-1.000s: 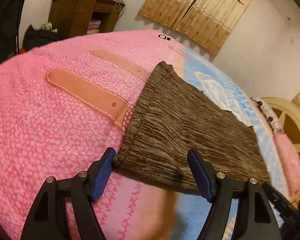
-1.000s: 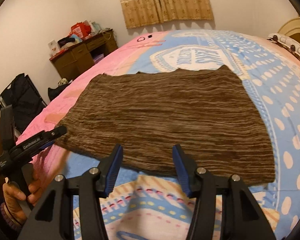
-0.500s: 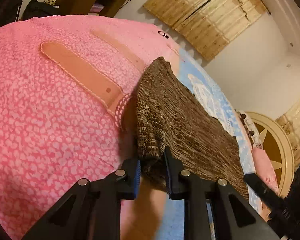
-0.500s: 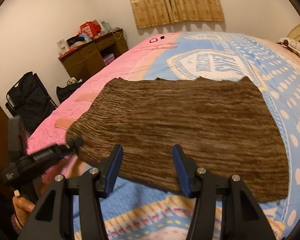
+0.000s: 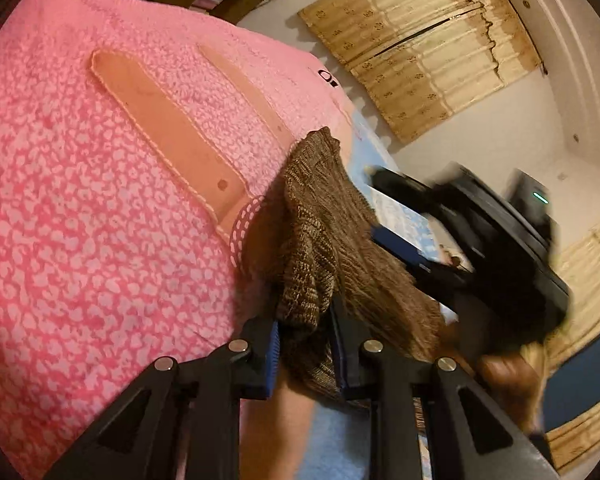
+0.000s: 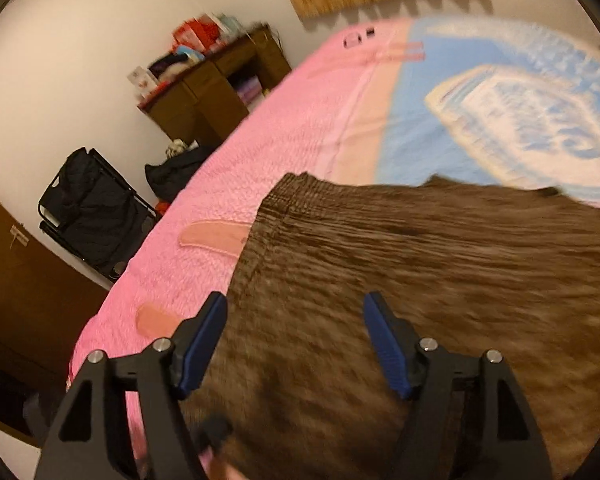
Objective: Fold small clothes
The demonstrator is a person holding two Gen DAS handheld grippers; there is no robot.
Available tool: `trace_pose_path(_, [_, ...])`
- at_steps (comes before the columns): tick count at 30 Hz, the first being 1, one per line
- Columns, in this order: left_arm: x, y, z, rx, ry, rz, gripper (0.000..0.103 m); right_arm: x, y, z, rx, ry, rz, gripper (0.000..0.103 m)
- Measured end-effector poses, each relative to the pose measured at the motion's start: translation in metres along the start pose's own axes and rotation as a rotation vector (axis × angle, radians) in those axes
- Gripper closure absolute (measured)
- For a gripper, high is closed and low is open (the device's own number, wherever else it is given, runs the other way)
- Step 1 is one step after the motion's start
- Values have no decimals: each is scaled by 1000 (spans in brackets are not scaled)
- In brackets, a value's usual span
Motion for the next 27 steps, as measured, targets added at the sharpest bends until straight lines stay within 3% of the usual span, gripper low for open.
trace_pose_path(6, [-3, 7, -1, -5, -1, 76, 81, 9, -24, 60, -24, -89, -85, 26])
trace_pose_path(10, [-2, 13, 4, 9, -16, 100, 81, 3, -43, 78, -62, -116, -201, 6])
trace_pose_path(12, [-3, 18, 6, 29, -18, 121, 81, -1, -48, 85, -108, -140, -257, 6])
trace_pose_path(13, [-3, 20, 7, 38, -14, 135, 81, -3, -50, 87, -127, -141, -281, 9])
trace_pose_path(17, [-5, 33, 11, 82, 0, 223, 81, -12, -50, 84, -223, -128, -415, 44])
trace_pose_path(18, [-5, 36, 12, 94, -2, 238, 83, -12, -47, 81, -228, -127, -417, 50])
trace_pose_path(19, [-4, 37, 13, 99, -5, 247, 84, -11, -45, 78, -233, -125, -415, 63])
trace_pose_path(21, [0, 41, 14, 98, -12, 261, 86, -7, -35, 70, -224, -118, -371, 74])
trace_pose_path(23, [2, 51, 13, 92, -9, 287, 87, -3, -26, 58, -163, -102, -273, 80])
trace_pose_path(27, [-1, 79, 11, 64, 7, 376, 87, 5, -10, 33, -72, -63, -153, 81])
Point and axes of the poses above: each gripper's, at about its wrist camera, not at the fingertips, and z roughly the way its jaws point, y to its right, x to its top, the point moved 3 cm from there along z, roughly the way its jaws point, and after that the axes turned 11 degrees about y, right-handed, at the moved point
